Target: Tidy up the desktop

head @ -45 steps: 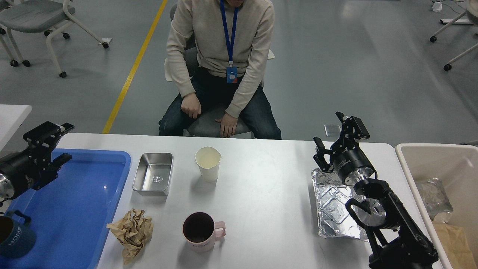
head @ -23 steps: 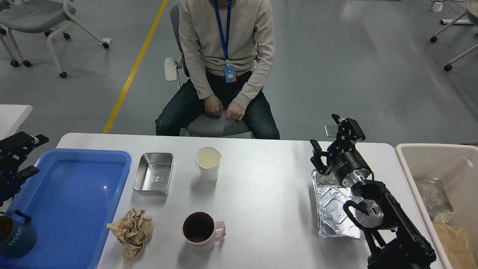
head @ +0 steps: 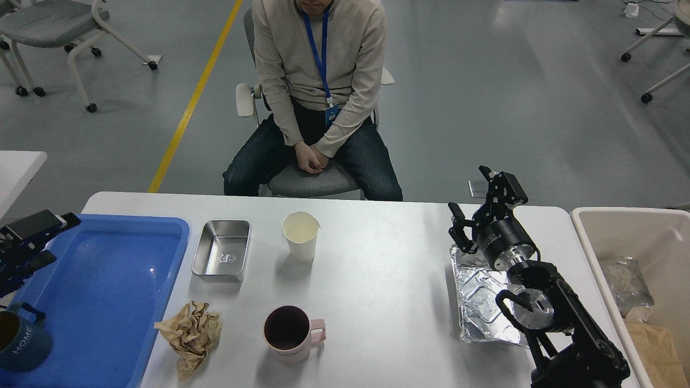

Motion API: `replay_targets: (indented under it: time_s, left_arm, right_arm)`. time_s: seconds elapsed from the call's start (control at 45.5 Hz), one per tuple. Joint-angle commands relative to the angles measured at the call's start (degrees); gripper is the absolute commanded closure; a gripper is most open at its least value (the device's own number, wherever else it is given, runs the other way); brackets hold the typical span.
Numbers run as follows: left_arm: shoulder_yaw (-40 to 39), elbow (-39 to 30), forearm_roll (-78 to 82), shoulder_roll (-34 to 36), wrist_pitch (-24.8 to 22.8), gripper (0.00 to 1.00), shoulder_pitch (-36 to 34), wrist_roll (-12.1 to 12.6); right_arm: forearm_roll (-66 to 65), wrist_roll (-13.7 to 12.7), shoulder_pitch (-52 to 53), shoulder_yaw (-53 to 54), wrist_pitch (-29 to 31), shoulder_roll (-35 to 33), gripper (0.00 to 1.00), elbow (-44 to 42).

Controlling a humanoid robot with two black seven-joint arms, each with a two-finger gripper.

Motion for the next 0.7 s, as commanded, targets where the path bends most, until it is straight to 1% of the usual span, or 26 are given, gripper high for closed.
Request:
replay_targets:
  time_s: [0.0, 0.044, 0.088, 0.22, 0.286, 0.33, 0.352, 0.484, 0.638, 0.682]
  left_arm:
    - [-0.1, 0.0, 0.4, -2.2, -0.1, 0.04, -0.9, 0.4]
    - [-0.1, 0.0, 0.9, -2.7, -0.2, 0.04, -1.6, 0.9]
    - [-0.1, 0.0, 1.5, -2.8, -0.2, 0.04, -2.2, 1.9]
    - [-0.3, 0.6, 1.9, -3.7, -0.1, 0.04, -4.6, 7.5]
    - [-0.2, 0.6, 1.9, -6.2, -0.1, 0.04, -5.0, 8.4]
    - [-0.2, 0.5, 1.9, -8.0, -0.1, 0.04, -4.9, 8.4]
    - [-0.2, 0.3, 1.9, -8.6, -0.2, 0.04, -4.9, 7.8]
    - [-0.3, -0.1, 2.1, -11.5, 0.1, 0.04, -5.0, 6.8]
    - [0.1, 0.0, 2.4, -15.1, 0.2, 0.04, -6.0, 3.6]
    - [0.3, 0.0, 3.0, -16.6, 0.3, 0.04, -6.0, 3.1]
  right_arm:
    - [0.0, 0.0, -0.4, 0.0, 0.0, 0.0, 0.00, 0.1]
    - [0.0, 0.0, -0.5, 0.0, 0.0, 0.0, 0.00, 0.1]
    - [-0.1, 0.0, -0.6, 0.0, 0.0, 0.0, 0.00, 0.2]
    - [0.0, 0.0, -1.0, 0.1, 0.0, 0.0, 0.00, 0.2]
    - [0.0, 0.0, -1.0, 0.1, 0.0, -0.1, 0.00, 0.3]
    - [0.0, 0.0, -1.0, 0.1, 0.0, -0.1, 0.00, 0.3]
    - [0.0, 0.0, -1.0, 0.1, 0.0, 0.0, 0.00, 0.3]
    - [0.0, 0.0, -1.3, 0.1, 0.1, 0.0, 0.00, 0.4]
    - [0.0, 0.0, -1.3, 0.1, 0.1, 0.0, 0.00, 0.3]
    - [0.0, 0.0, -1.3, 0.1, 0.1, 0.0, 0.00, 0.3]
